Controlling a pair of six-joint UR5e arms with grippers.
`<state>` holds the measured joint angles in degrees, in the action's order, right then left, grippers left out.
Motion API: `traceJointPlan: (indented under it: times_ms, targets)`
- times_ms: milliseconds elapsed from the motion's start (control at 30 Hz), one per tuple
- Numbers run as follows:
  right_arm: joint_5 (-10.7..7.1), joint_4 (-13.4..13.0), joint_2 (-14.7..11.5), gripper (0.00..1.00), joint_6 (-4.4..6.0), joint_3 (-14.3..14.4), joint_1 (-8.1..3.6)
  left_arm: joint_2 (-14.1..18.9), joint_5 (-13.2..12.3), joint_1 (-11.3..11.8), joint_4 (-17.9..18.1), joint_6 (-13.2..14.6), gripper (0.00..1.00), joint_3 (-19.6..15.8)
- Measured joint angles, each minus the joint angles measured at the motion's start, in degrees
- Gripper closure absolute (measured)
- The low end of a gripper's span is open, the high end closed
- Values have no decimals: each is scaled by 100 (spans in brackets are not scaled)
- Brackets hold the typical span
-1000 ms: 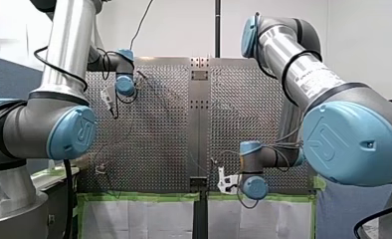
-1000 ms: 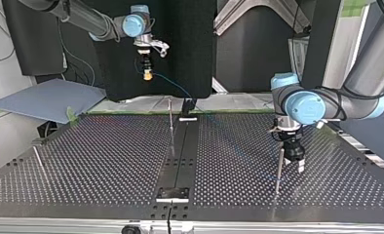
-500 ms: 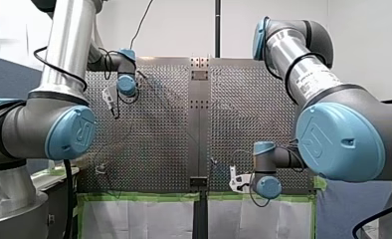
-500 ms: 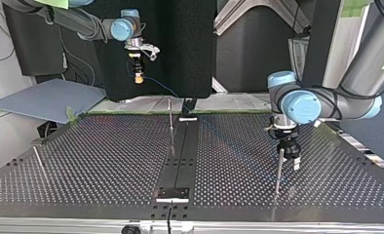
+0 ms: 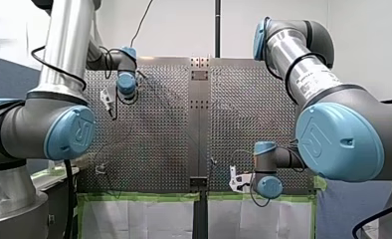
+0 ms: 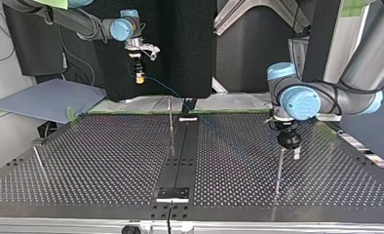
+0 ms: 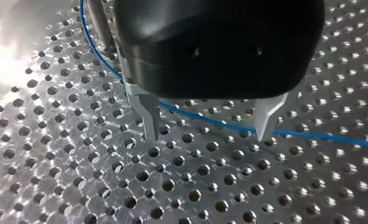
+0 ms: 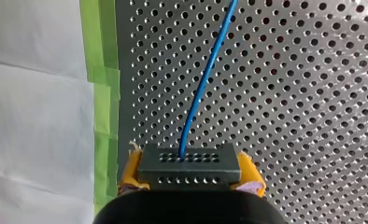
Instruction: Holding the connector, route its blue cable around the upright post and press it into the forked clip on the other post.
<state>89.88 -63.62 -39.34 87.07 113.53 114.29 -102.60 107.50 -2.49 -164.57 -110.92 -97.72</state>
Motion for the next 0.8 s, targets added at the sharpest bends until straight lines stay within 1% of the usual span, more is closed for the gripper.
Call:
traceJointPlan:
  times_ms: [200,500,633,800]
  targets:
    - [-21,0,0,100,24,0,1,284,75,18,-293,82,0,-281]
    - [-23,0,0,100,26,-1,4,722,83,76,-729,32,0,-689]
    - [-23,-2,0,100,29,-1,9,910,79,89,-916,-24,0,-694]
    - [-23,3,0,100,30,-1,10,1152,78,107,-1161,58,0,-510]
